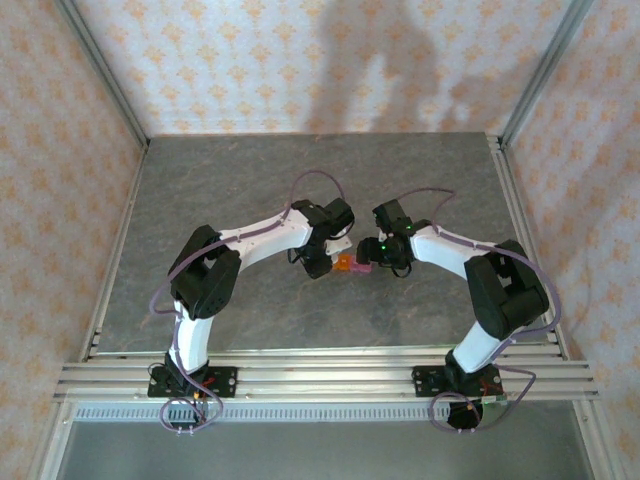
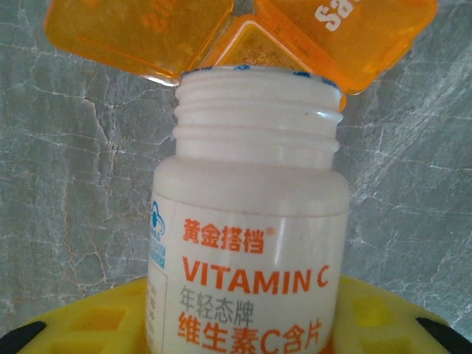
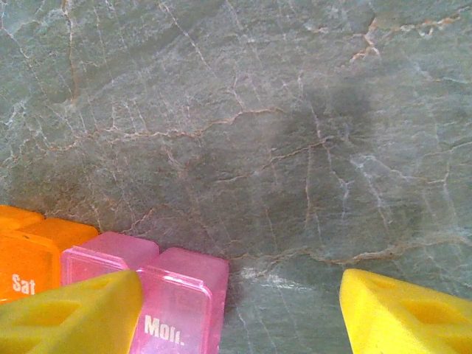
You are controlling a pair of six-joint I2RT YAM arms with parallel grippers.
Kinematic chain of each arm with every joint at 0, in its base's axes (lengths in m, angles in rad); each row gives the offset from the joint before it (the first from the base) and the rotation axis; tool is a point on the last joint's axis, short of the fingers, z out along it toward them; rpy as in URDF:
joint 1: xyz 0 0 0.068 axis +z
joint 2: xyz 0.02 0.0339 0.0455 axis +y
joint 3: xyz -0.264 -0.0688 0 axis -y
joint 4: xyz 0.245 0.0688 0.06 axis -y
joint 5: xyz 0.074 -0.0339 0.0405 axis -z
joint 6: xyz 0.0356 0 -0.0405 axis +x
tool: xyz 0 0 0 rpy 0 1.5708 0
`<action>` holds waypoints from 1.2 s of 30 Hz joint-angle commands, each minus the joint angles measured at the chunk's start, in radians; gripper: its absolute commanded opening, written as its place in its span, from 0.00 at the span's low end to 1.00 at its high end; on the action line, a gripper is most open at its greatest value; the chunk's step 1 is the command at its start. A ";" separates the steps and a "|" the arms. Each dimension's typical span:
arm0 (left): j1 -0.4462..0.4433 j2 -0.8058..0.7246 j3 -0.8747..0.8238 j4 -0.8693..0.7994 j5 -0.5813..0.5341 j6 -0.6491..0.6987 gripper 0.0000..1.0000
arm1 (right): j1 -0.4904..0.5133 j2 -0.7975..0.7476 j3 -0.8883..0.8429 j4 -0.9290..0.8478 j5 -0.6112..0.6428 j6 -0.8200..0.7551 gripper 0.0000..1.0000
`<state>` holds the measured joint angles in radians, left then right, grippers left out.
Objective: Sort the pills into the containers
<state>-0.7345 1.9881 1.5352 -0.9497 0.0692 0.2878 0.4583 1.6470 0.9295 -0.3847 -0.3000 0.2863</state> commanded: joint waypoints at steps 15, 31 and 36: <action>-0.008 0.060 0.096 -0.105 -0.047 0.034 0.00 | 0.004 0.023 0.009 -0.017 0.018 -0.005 0.72; -0.011 0.068 0.105 -0.120 -0.047 0.041 0.00 | 0.004 0.024 0.009 -0.017 0.019 -0.005 0.72; -0.011 0.068 0.121 -0.144 -0.054 0.046 0.00 | 0.004 0.026 0.010 -0.017 0.019 -0.004 0.72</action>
<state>-0.7399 2.0468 1.6245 -1.0409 0.0429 0.3164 0.4583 1.6478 0.9295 -0.3847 -0.3004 0.2863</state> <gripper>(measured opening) 0.428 0.717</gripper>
